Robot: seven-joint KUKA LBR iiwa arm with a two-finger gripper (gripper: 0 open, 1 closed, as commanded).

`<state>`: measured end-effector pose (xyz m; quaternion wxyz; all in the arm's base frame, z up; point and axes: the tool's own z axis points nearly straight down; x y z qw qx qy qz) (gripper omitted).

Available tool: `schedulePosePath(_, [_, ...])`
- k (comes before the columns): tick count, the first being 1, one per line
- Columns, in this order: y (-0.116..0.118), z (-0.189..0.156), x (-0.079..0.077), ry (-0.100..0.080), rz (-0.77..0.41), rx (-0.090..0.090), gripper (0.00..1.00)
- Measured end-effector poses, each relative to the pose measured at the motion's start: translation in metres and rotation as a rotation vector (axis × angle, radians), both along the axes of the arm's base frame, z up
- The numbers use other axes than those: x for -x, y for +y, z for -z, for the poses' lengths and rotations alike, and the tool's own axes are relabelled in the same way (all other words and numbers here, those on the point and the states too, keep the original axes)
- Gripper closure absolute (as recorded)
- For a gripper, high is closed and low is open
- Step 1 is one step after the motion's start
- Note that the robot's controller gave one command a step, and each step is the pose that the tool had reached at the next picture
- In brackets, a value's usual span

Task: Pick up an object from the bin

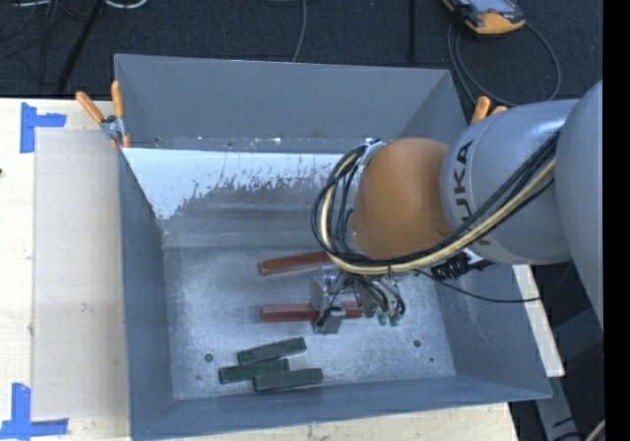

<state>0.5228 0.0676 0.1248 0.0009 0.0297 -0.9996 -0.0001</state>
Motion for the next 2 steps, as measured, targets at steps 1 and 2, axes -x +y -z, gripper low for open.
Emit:
schedulePosePath(1, [0.000, -0.012, 0.000, 0.001, 0.000, 0.000, 1.00])
schedulePosePath(2, [0.000, -0.025, 0.000, -0.002, -0.001, 0.000, 1.00])
